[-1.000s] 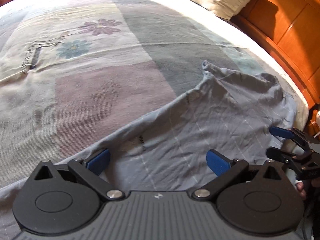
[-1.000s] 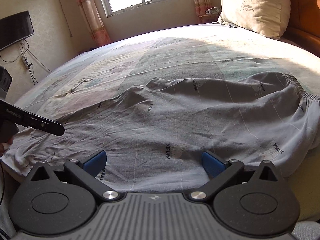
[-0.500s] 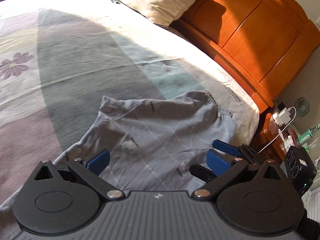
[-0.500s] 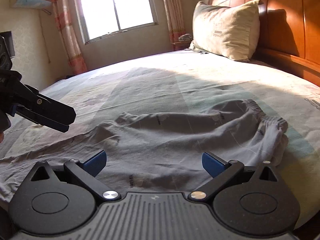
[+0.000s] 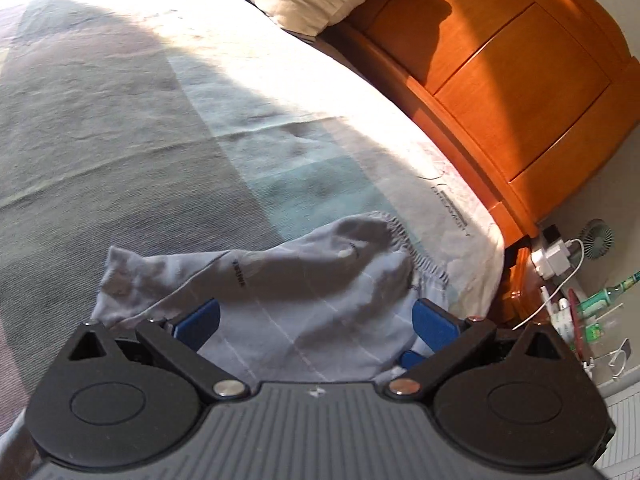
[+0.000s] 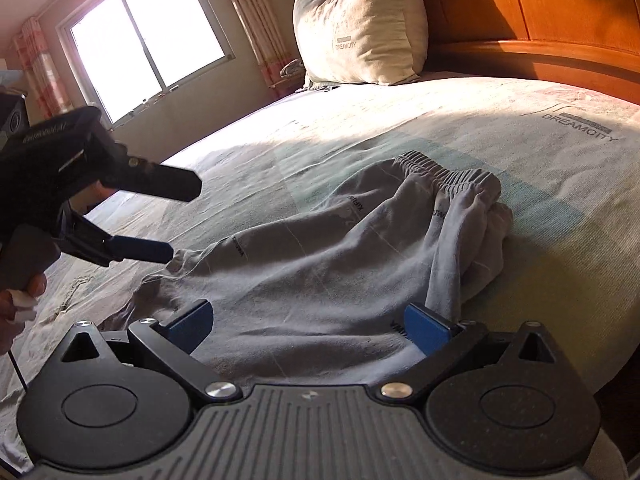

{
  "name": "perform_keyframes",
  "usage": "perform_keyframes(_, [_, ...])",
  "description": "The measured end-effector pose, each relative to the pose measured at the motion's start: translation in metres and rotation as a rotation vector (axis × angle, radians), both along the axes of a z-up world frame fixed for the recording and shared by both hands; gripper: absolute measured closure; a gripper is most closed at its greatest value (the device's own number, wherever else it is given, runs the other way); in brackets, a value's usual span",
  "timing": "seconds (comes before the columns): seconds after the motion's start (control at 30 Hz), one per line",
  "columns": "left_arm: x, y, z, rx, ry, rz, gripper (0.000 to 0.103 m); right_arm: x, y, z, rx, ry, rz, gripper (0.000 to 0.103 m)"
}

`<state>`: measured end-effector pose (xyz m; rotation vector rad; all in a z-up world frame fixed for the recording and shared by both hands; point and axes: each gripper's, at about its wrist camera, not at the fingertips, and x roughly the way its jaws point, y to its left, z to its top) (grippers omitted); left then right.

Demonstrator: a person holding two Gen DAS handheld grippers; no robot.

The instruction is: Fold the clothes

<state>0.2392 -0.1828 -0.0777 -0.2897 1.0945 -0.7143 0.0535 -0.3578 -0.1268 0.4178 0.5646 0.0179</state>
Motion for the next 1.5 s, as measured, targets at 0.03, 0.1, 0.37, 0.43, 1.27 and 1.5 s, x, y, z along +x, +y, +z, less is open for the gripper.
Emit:
perform_keyframes(0.03, [0.006,-0.008,-0.003,-0.030,0.029,-0.012,0.001,0.000,0.001,0.000,-0.007,0.001,0.005,0.000])
perform_keyframes(0.1, [0.018,-0.024,-0.010,-0.091,0.088,-0.037,0.001,0.000,0.000,0.000,0.006,-0.002,0.006,0.000])
perform_keyframes(0.37, [0.060,-0.055,-0.030,-0.215,0.192,0.004,0.001,-0.001,-0.007,-0.002,0.057,-0.016,0.008,0.000])
perform_keyframes(0.43, [0.059,-0.056,-0.015,-0.209,0.145,-0.010,0.001,-0.002,-0.009,-0.002,0.070,-0.019,0.009,0.000])
perform_keyframes(1.27, [0.052,-0.045,-0.009,0.029,0.041,-0.062,0.001,-0.006,-0.010,-0.002,0.112,-0.034,0.007,0.000])
perform_keyframes(1.5, [0.049,-0.013,0.005,-0.053,0.032,0.002,0.002,-0.006,-0.011,-0.002,0.120,-0.035,0.004,0.000])
